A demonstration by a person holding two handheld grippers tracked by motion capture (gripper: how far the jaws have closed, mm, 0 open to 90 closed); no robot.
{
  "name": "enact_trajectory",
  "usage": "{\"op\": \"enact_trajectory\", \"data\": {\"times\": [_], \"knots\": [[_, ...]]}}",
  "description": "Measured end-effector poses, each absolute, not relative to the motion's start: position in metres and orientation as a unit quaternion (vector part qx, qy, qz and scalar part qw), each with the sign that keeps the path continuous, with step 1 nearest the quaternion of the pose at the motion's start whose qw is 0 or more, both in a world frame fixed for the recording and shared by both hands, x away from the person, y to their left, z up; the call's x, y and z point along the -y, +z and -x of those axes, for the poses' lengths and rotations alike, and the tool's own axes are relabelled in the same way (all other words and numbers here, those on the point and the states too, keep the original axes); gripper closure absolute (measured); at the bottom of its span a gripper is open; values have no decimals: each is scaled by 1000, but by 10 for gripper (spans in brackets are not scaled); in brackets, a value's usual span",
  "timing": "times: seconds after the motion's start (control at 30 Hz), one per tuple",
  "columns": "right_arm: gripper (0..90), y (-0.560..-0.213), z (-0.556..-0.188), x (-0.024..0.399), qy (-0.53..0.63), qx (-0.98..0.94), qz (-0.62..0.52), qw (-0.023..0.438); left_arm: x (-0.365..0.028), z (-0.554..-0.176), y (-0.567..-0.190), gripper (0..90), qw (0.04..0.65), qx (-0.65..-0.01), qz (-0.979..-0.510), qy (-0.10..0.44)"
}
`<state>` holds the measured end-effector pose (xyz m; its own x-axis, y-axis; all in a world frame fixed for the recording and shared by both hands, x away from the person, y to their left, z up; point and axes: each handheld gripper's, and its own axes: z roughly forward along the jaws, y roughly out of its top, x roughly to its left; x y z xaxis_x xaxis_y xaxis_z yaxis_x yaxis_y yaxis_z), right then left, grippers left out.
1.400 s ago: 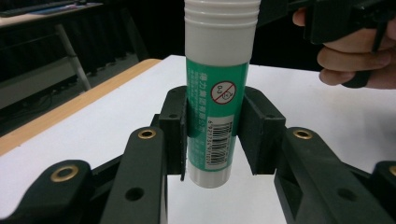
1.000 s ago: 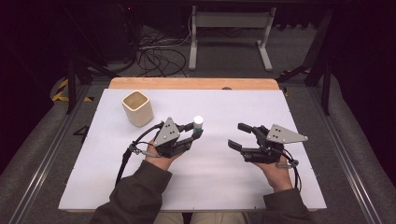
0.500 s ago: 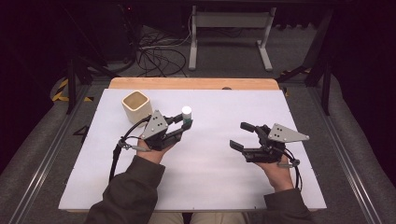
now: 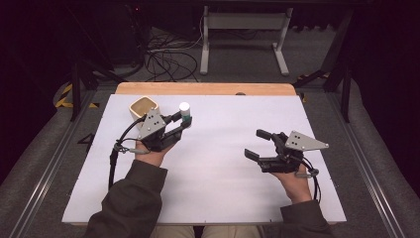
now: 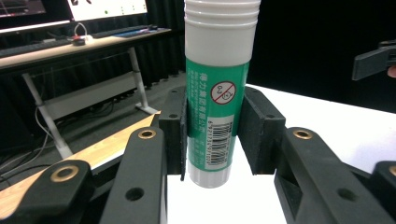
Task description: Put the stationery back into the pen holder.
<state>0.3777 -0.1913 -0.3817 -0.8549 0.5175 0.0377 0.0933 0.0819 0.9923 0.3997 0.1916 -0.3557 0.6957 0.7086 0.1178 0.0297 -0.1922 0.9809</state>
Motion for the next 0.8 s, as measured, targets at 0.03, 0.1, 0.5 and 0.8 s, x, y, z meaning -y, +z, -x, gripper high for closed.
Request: {"op": "enact_trajectory", "data": {"times": [0.03, 0.1, 0.5, 0.8], "knots": [[187, -382, -378, 191, 643, -717, -214, 165, -193, -401, -356, 655, 581, -260, -713, 293], [180, -382, -378, 192, 644, -715, -215, 164, -196, -402, -356, 655, 579, -264, -712, 295], [177, -382, -379, 193, 646, -713, -220, 162, -216, -413, -347, 655, 578, -284, -698, 313], [168, -382, -379, 194, 644, -713, -226, 162, -234, -420, -343, 655, 576, -306, -684, 326]]}}
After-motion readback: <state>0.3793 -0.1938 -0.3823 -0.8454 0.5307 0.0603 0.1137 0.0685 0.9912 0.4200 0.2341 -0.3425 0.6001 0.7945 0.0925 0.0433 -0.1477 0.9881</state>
